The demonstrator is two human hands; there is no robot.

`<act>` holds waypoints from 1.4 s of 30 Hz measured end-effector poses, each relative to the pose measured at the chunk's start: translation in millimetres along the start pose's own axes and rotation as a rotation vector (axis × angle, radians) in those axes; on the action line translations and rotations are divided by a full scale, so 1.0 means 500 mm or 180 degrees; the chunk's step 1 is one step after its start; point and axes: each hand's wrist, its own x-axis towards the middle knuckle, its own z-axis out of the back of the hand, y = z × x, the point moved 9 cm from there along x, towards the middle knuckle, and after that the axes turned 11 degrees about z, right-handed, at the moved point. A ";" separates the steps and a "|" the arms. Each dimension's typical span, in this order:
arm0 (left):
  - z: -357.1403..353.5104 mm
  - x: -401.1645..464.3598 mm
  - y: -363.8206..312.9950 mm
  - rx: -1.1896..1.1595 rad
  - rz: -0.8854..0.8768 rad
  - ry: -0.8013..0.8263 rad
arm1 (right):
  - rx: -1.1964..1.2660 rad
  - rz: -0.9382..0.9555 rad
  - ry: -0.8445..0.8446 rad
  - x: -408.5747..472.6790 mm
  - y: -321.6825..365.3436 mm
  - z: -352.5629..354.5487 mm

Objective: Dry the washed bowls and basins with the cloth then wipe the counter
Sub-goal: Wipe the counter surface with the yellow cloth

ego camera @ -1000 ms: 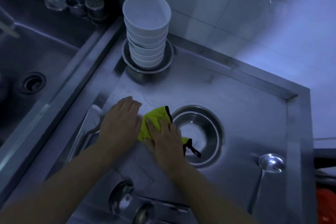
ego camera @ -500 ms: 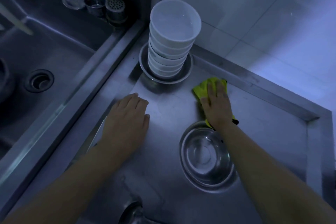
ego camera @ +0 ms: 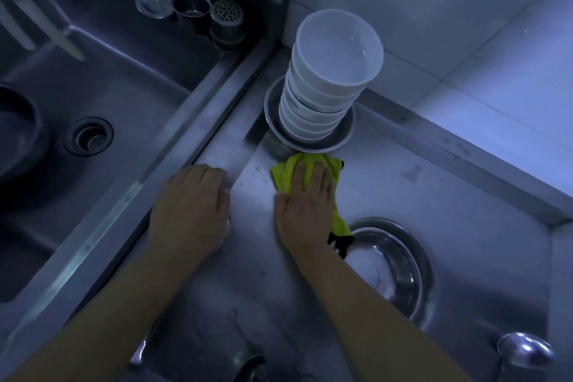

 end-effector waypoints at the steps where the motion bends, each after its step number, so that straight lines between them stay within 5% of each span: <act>1: 0.002 0.000 0.009 -0.0032 0.0050 0.0027 | 0.0042 0.0016 0.0001 0.004 0.023 -0.006; 20: 0.020 -0.080 0.137 -0.0560 0.0264 -0.0012 | 0.1181 0.0719 -0.0265 0.156 0.154 -0.011; 30: 0.004 -0.178 0.178 -0.0068 0.0000 -0.0015 | 0.1334 0.1048 -0.0021 0.161 0.175 -0.021; 37: -0.052 -0.258 0.218 0.0168 0.0813 0.0410 | 0.0995 0.1485 0.0211 0.060 0.182 -0.018; 42: -0.017 -0.290 0.223 -0.0165 0.1005 0.0013 | 0.0760 0.1857 0.0385 -0.016 0.202 -0.022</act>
